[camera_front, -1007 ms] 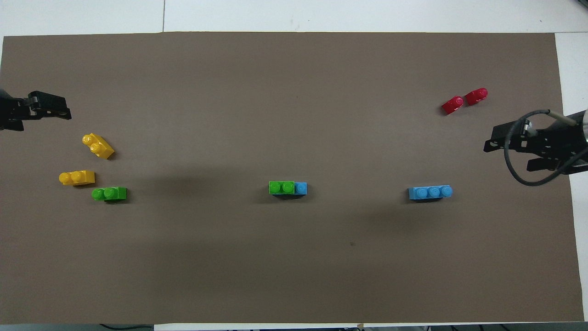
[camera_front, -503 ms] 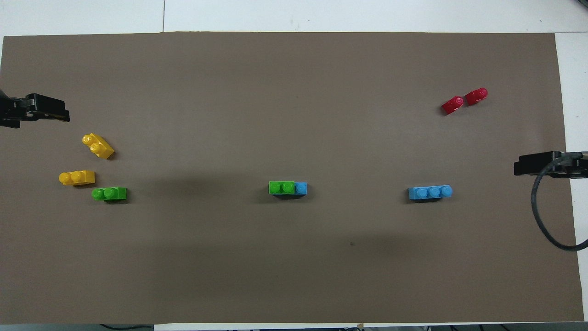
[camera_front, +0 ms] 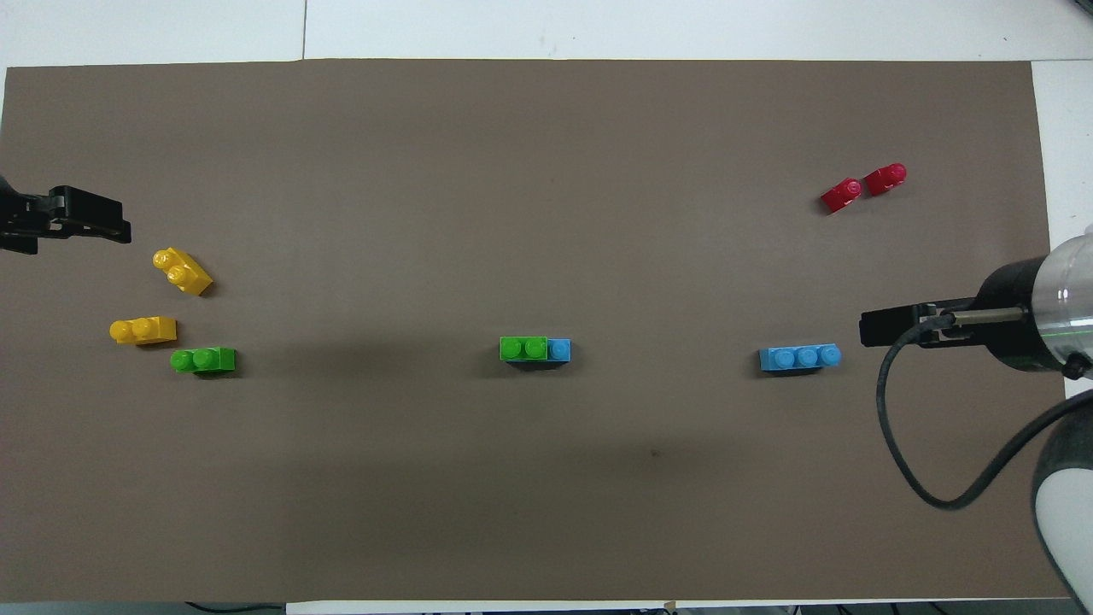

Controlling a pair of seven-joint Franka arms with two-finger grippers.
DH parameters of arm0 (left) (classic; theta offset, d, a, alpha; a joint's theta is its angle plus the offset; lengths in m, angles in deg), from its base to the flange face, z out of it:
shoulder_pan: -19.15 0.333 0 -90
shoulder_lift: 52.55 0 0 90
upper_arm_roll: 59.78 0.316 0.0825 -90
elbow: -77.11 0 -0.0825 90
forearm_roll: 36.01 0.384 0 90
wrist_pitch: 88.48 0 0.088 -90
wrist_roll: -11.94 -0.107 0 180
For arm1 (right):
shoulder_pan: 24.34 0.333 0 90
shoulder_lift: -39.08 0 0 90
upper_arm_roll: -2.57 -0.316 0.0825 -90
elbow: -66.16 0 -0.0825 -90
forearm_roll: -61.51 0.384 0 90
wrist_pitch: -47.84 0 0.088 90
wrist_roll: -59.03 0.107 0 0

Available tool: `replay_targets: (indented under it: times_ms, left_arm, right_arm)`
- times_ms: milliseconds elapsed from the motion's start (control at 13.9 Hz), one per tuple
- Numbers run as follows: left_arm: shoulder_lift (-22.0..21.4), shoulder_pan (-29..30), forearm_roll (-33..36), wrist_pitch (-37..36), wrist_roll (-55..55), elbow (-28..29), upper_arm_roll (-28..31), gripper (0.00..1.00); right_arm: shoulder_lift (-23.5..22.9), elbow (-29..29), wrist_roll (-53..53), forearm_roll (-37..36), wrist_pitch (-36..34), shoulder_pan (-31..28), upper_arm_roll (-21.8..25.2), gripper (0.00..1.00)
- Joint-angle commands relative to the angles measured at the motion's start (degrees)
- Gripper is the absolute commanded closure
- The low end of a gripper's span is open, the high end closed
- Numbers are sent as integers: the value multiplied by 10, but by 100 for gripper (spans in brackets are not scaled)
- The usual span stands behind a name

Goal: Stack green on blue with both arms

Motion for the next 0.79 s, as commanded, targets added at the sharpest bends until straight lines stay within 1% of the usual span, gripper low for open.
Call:
replay_targets:
  times_ms: [0,144,575,719]
  left_arm:
    - [0,0,-10,-35,-9,-18,2,0]
    - [0,2,-12,-44,-10,-19,2,0]
    - [-3,3,-21,-55,-9,-20,3,0]
    - [-3,2,-21,-54,-10,-20,3,0]
  right_arm:
    - [-20,-6,7,11,13,1,1,1]
    - [-37,5,22,11,14,1,1,1]
    - [-38,7,22,-11,15,-11,5,1]
    - [-39,2,23,-11,37,-11,6,1]
